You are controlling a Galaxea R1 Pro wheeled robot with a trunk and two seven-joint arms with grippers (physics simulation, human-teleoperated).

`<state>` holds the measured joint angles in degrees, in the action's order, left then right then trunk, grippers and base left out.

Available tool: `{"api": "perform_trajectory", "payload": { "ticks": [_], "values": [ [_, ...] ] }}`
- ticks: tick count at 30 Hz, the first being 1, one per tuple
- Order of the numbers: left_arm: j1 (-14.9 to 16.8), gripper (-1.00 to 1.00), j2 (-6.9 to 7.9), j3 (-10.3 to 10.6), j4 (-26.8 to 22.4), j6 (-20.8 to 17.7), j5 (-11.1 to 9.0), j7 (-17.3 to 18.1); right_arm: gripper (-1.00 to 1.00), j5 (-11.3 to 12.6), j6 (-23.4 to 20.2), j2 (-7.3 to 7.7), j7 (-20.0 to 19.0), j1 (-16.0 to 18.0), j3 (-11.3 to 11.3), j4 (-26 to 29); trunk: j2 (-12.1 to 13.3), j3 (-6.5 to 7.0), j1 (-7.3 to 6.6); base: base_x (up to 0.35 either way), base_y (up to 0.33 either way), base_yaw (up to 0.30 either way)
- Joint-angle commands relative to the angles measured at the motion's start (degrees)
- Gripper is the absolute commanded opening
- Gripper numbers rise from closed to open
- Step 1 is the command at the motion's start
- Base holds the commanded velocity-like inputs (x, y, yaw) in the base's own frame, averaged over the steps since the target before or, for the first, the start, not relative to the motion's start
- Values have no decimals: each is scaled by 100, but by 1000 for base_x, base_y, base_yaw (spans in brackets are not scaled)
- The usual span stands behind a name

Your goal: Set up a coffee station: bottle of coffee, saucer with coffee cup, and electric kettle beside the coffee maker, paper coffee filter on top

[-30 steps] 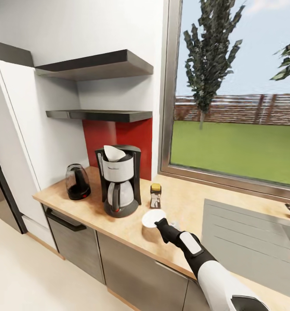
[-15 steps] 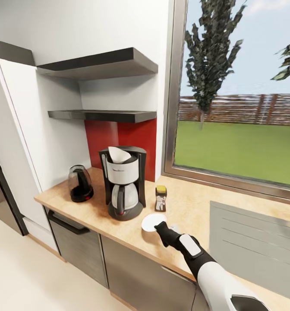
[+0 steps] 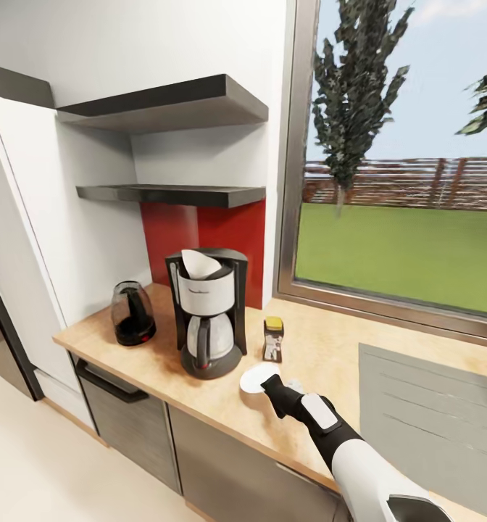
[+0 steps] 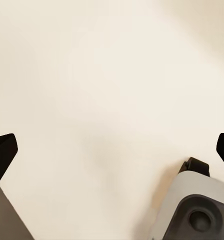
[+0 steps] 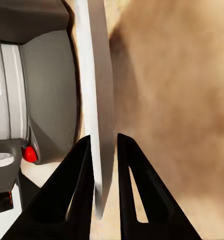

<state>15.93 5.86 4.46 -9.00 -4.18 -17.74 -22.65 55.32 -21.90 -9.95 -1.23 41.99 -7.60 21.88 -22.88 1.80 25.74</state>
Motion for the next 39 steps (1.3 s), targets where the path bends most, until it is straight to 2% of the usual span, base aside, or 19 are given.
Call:
{"api": "perform_trajectory", "payload": {
  "ticks": [1,36,37,39],
  "values": [
    [-2,100,3,48,-15,-41,-36,-29,-100,7,-32,-5,-27,2,-48,0,-4,-2,4,190,6,0],
    [-3,100,19,47,-12,-48,-36,-29,-100,21,-31,-5,-27,2,-48,-8,-4,-2,4,28,37,0],
    [-3,100,19,47,-13,-48,-36,-29,100,21,-30,-5,-27,2,-48,-8,-4,-2,4,2,0,0],
    [-2,100,17,47,-9,-48,-36,-29,100,17,-31,-5,-27,2,-48,-8,-4,-2,4,0,0,0]
  ]
}}
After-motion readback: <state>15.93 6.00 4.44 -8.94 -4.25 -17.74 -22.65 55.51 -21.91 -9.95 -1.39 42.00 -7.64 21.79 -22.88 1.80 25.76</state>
